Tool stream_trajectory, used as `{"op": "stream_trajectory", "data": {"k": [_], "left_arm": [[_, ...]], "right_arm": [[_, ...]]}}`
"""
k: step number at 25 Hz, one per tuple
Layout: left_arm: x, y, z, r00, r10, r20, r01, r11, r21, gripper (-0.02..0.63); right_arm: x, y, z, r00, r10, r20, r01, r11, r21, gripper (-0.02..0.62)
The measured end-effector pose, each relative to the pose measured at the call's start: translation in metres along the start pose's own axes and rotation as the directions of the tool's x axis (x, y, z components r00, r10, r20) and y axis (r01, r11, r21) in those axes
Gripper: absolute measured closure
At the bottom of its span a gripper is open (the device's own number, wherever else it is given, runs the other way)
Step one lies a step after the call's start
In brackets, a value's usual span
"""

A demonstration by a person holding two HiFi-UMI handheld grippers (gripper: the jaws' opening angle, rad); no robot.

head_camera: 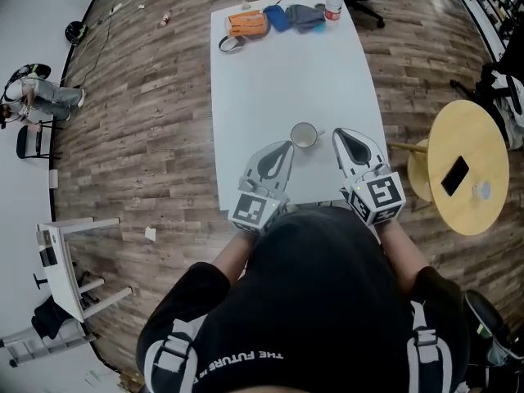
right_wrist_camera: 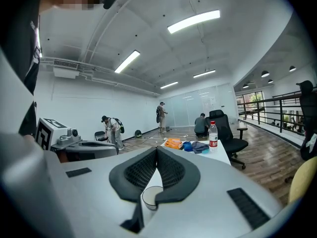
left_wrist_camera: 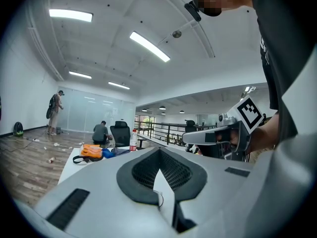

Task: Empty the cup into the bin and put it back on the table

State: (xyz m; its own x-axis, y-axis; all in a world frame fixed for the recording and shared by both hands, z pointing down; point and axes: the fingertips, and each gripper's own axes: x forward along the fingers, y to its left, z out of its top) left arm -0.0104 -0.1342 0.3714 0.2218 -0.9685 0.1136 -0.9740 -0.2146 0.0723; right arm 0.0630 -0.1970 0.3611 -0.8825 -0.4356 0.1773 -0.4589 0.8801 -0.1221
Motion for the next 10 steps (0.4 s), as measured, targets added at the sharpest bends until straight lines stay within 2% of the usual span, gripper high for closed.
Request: {"op": "stream_trajectory", "data": {"k": [10], "left_arm": [[0.003, 0.0052, -0.0009, 1.0, 0.012, -0.013, -0.012, 1.0, -0.022, 0.586]], "right_arm": [[0.0075, -0.0034, 0.0013, 1.0, -0.013, 0.0, 0.013, 1.0, 0.006, 0.578]]}}
